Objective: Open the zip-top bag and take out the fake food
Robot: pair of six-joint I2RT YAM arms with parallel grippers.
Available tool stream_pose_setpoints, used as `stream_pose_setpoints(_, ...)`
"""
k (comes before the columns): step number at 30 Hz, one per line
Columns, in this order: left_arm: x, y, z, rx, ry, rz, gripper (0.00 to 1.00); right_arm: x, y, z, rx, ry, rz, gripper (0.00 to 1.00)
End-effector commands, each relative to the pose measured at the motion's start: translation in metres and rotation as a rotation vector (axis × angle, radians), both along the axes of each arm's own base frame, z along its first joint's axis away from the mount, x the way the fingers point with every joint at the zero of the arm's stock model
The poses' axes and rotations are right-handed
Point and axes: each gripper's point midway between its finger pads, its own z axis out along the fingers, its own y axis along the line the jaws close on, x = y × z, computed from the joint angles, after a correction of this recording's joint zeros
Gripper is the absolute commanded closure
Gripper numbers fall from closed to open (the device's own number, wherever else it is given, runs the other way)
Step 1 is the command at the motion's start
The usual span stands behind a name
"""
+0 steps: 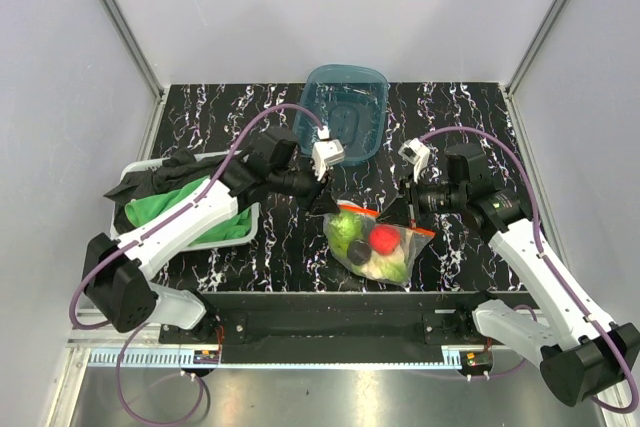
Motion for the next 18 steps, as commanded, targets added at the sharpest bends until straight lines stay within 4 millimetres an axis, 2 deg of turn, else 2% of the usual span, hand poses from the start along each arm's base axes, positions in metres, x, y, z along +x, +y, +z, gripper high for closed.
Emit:
stream_pose_setpoints(1, -0.003, -0.011, 0.022, -0.053, -0.031, -0.072, 0.79, 0.004, 0.003, 0.027, 0.052, -0.056, -0.019, 1.00)
stream_pose_setpoints(3, -0.005, -0.013, 0.029, -0.060, -0.029, -0.077, 0.93, 0.006, 0.002, 0.027, 0.044, -0.050, -0.045, 1.00)
stream_pose_setpoints(4, -0.006, -0.013, 0.032, -0.060, -0.028, -0.074, 1.00, 0.007, -0.001, 0.029, 0.031, -0.046, -0.061, 0.90)
stream_pose_setpoints(6, -0.010, -0.014, 0.040, -0.061, -0.022, -0.067, 1.00, 0.014, -0.008, 0.024, -0.026, -0.026, -0.122, 0.69)
stream_pose_setpoints(7, -0.010, -0.016, 0.048, -0.072, -0.027, -0.065, 1.00, 0.017, -0.009, 0.030, -0.032, -0.037, -0.128, 0.59)
stream_pose_setpoints(10, -0.016, -0.019, 0.063, -0.096, -0.019, -0.067, 1.00, 0.015, -0.008, 0.035, -0.053, -0.055, -0.078, 0.45)
stream_pose_setpoints(13, -0.024, -0.024, 0.065, -0.094, -0.004, -0.082, 1.00, 0.019, -0.007, 0.039, -0.063, -0.103, -0.046, 0.37)
stream_pose_setpoints(18, -0.040, -0.035, 0.070, -0.081, 0.053, -0.113, 1.00, 0.021, 0.005, 0.044, -0.025, -0.083, 0.005, 0.34)
